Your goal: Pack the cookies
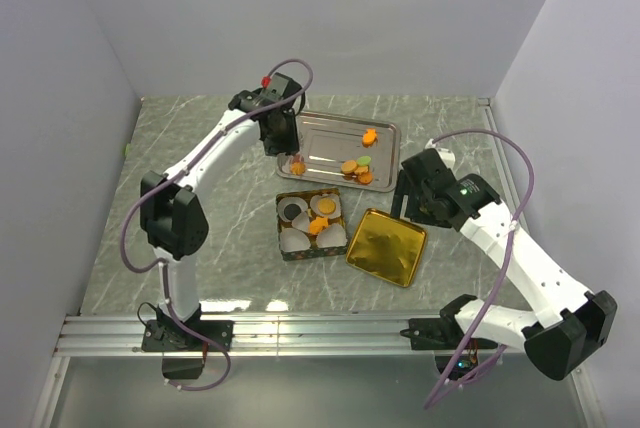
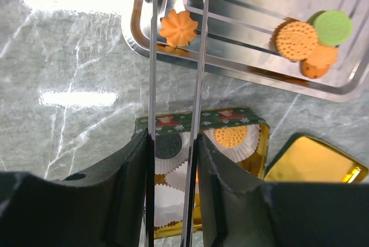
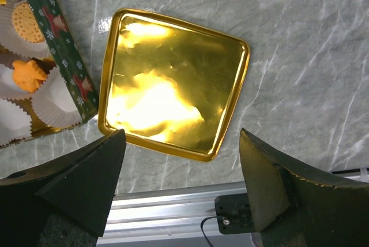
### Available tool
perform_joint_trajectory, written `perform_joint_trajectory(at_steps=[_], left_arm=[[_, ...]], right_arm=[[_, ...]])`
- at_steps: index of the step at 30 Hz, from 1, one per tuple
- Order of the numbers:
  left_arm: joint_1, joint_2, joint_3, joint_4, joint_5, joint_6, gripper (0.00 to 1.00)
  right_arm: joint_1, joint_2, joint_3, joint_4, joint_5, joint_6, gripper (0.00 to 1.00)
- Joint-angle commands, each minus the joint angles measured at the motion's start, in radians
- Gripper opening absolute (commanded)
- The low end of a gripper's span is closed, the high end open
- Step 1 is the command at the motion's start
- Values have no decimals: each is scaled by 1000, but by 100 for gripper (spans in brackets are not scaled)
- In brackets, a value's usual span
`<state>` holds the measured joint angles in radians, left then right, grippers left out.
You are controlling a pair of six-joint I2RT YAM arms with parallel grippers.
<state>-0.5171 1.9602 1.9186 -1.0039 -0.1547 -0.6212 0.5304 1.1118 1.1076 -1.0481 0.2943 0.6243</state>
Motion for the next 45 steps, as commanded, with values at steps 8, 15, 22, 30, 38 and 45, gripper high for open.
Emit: perform_joint_trajectory(at_steps=[8, 15, 22, 30, 38, 45], left_arm=[[-52, -316, -214, 80, 52, 57, 36], [-135, -533, -391, 139, 76, 80, 36], [-231, -685, -546, 172, 130, 77, 37], [-371, -739, -641, 128, 147, 77, 37], [-445, -748, -704, 116, 158, 46, 37], [-460, -739, -727, 136, 158, 29, 38]], right_arm=[[-76, 68, 135, 23, -4, -95, 86], [-150, 123, 221, 23, -44, -138, 86], [-182, 144, 236, 23, -63, -144, 86], [-194, 123, 204, 14, -70, -133, 86], [-198, 82, 159, 14, -76, -113, 86], [-199, 56, 126, 14, -76, -101, 86]])
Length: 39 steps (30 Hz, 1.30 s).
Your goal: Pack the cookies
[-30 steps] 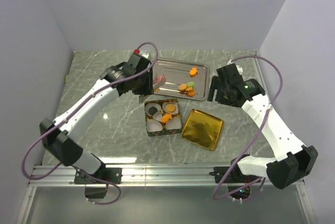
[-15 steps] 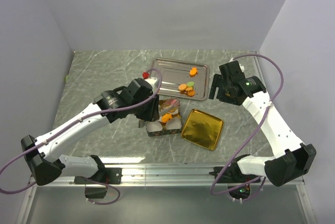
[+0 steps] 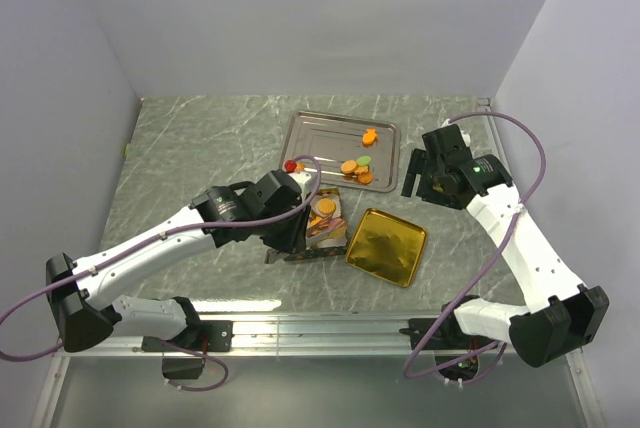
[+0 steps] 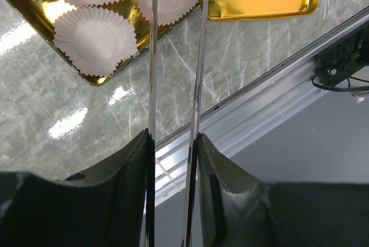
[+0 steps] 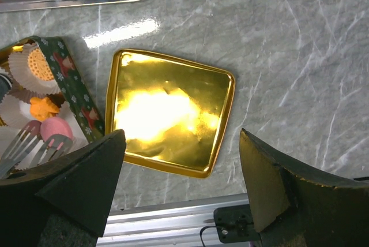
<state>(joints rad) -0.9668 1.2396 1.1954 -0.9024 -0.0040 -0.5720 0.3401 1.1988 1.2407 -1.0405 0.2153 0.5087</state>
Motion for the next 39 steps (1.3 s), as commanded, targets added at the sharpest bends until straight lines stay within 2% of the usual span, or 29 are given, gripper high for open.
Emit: perform_joint_trajectory(at_steps=[1, 13, 26, 33, 39], left_arm=[[-15, -19, -3, 36, 7, -25, 38], [-20, 21, 4, 28, -57, -26, 41], [-19, 23, 20, 2, -59, 7, 49], [-21, 29, 27, -13, -56, 20, 50], [6, 50, 139, -68, -119, 12, 49]], right_arm=[[-9, -34, -9, 5, 4, 14, 86], [-15, -35, -24, 16, -4, 19, 86], [-18, -5, -14, 23, -7, 17, 86], [-18, -2, -23, 28, -10, 21, 86], [-18, -5, -23, 27, -13, 21, 86]])
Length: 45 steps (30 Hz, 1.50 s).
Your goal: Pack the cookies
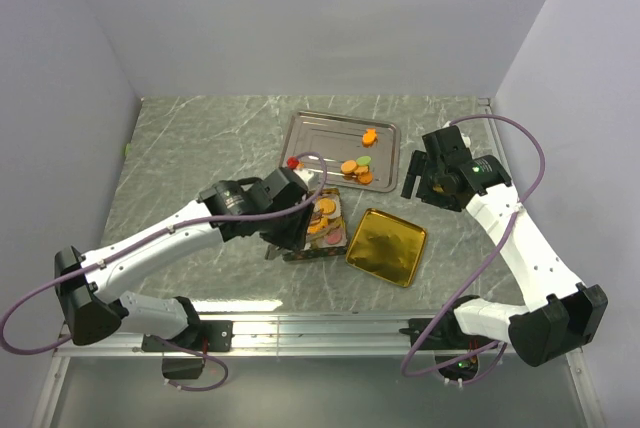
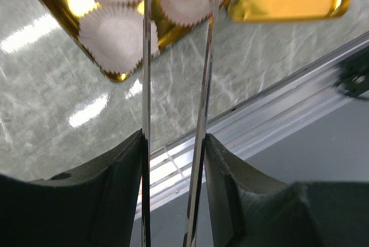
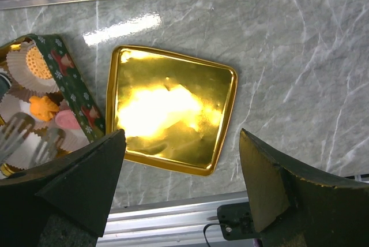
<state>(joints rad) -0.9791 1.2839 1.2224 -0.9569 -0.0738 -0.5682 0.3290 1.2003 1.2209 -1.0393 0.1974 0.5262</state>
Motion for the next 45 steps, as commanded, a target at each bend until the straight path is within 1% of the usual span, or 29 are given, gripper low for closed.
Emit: perform_joint_trajectory(at_steps=[1, 6, 9, 12, 17, 21, 25, 33, 39, 45], left_arm=[[32, 11, 136, -20, -46, 10, 49], [132, 81, 300, -68, -66, 37, 49], [178, 141, 348, -79, -83, 53, 49], [264, 219, 396, -88, -84, 48, 47], [293, 360, 468, -103, -161, 62, 50], [312, 443, 538, -129, -204, 74, 49], [333, 482, 551, -120, -204, 80, 50], [338, 529, 542, -85, -184, 85, 50], [344, 563, 548, -62, -155, 91, 53], [356, 594, 542, -48, -135, 97, 53]], right_arm=[[-8, -7, -3, 24, 7, 3, 86], [-8, -19, -1, 22, 4, 6, 86], [-8, -36, -11, 24, -1, 11, 86], [-8, -50, -31, 28, -21, 18, 86], [-8, -87, -67, 31, -36, 37, 86], [-7, -114, -90, 30, -53, 47, 86], [-8, -131, -113, 32, -56, 57, 86], [-8, -143, -123, 30, -50, 61, 86], [-7, -142, -118, 25, -39, 61, 86], [-7, -146, -132, 28, -41, 67, 86]])
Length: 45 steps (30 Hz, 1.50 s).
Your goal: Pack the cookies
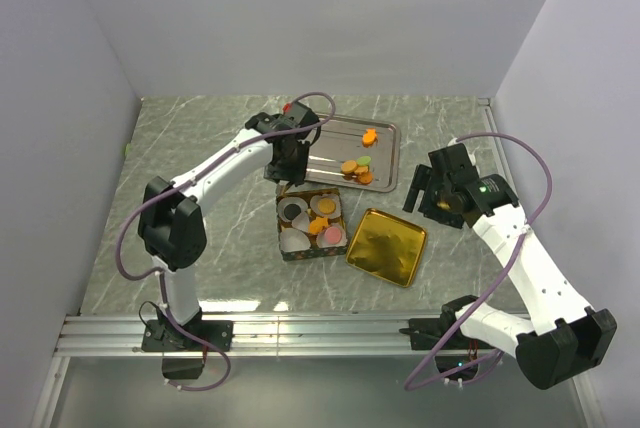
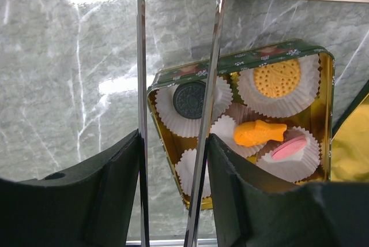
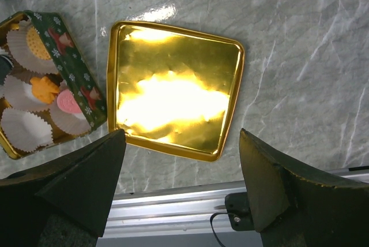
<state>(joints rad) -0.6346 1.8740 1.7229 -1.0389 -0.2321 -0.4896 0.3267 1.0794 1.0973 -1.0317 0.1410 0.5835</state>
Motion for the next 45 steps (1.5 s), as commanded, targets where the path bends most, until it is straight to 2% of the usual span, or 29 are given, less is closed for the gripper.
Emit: perform_joint_trajectory(at_steps=[1, 25, 34, 45], left_arm=[[16, 7, 38, 37, 30, 17, 53], [59, 39, -17, 60, 97, 16, 50], [62, 36, -42, 59, 102, 25, 41], [64, 45, 90, 17, 97, 23, 39]], right_arm=[[-5, -27, -8, 21, 12, 12, 86], [-6, 31, 26, 22, 9, -17, 86], [-6, 71, 67, 22, 0, -34, 86], [-6, 91, 92, 27, -7, -39, 86]])
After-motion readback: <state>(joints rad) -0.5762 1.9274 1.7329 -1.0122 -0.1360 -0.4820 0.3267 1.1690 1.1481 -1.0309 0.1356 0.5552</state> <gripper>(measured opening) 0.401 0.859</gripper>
